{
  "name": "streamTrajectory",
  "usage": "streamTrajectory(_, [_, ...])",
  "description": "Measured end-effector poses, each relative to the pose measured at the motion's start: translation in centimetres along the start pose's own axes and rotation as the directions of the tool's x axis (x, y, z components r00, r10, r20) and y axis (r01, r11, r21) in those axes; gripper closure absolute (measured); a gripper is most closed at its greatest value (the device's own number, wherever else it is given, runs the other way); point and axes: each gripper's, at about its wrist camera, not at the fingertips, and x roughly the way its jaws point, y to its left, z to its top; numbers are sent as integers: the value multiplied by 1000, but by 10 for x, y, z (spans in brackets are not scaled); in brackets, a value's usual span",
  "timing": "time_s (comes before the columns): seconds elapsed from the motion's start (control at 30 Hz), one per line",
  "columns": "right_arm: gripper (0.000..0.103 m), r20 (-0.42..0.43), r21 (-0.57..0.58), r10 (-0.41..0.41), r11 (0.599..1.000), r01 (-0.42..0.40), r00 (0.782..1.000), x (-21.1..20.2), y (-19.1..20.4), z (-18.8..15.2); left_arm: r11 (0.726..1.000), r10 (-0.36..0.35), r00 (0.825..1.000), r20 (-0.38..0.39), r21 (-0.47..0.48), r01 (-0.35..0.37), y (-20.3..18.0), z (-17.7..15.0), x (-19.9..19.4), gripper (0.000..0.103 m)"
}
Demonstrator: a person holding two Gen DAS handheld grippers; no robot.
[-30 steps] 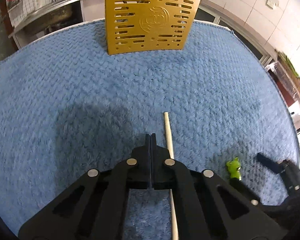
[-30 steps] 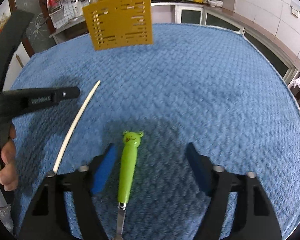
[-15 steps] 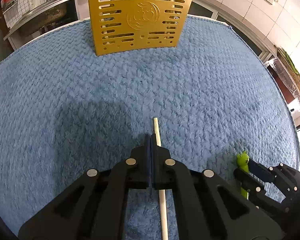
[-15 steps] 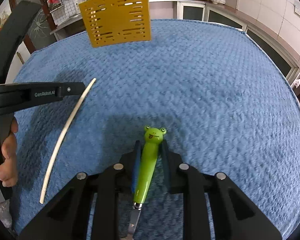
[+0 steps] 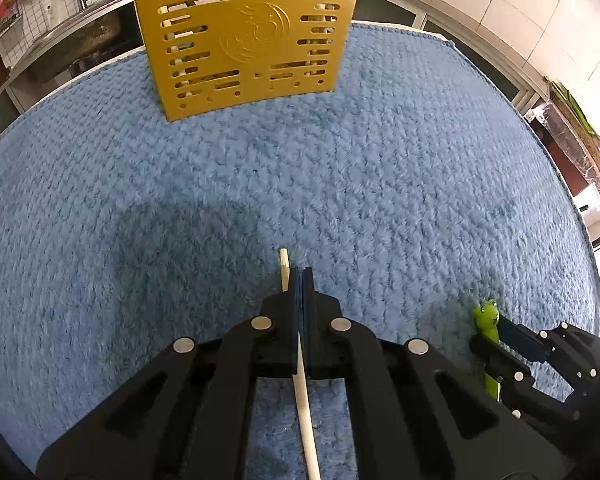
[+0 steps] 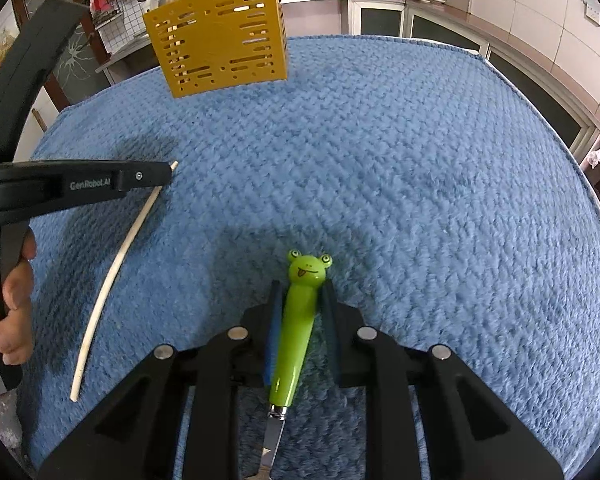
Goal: Organize utensils
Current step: 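Lift the chopstick and fork and lower both into the yellow holder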
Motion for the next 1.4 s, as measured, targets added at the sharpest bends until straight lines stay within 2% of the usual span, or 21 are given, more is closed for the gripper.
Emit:
streamTrajectory(0.07, [83, -1, 2, 3, 1000, -3, 1000, 0, 0, 0, 1000, 17, 1000, 1, -2, -17, 1, 1, -1, 101])
streamTrajectory(0.2, [83, -2, 5, 14, 1000, -14, 1000, 0, -1, -1, 1000, 27, 1000, 12, -6, -27, 3, 3, -7, 79])
streamTrajectory(0.23, [83, -3, 5, 15, 1000, -15, 1000, 1, -1, -1, 999, 32, 999, 15, 1, -32, 2, 4, -7, 78])
streamTrajectory(0.43, [83, -10, 5, 25, 1000, -25, 1000, 1, -3, 0, 999, 43, 999, -31, 27, -42, -4, 6, 3, 81])
streamTrajectory(0.5, [83, -13, 4, 27, 1000, -27, 1000, 1, -4, 1, 998, 49, 997, -53, 33, -47, -4, 6, 9, 95])
streamTrajectory(0.73, [83, -42, 0, 31, 1000, -31, 999, 8, -5, 10, 995, 76, 995, -71, 63, -71, -9, 14, 15, 98])
streamTrajectory(0.87, [84, -49, -6, 51, 999, -51, 997, 8, -6, 16, 999, 37, 997, -70, 19, -36, 0, 17, 12, 98])
streamTrajectory(1.03, [86, -25, -22, 70, 997, -70, 997, -2, -5, 25, 1000, -9, 1000, -17, -25, 8, 13, 14, -7, 99])
streamTrajectory(1.17, [87, 24, -24, 87, 996, -87, 996, -14, -6, 38, 999, -23, 998, 58, -41, 26, 23, 13, -33, 99])
streamTrajectory(1.27, [87, 71, -29, 100, 995, -98, 992, -23, -6, 51, 998, -35, 992, 125, -54, 42, 28, 15, -56, 99])
streamTrajectory(1.4, [87, 133, -34, 126, 992, -123, 983, -32, -6, 69, 998, -35, 974, 222, -47, 47, 32, 16, -86, 99])
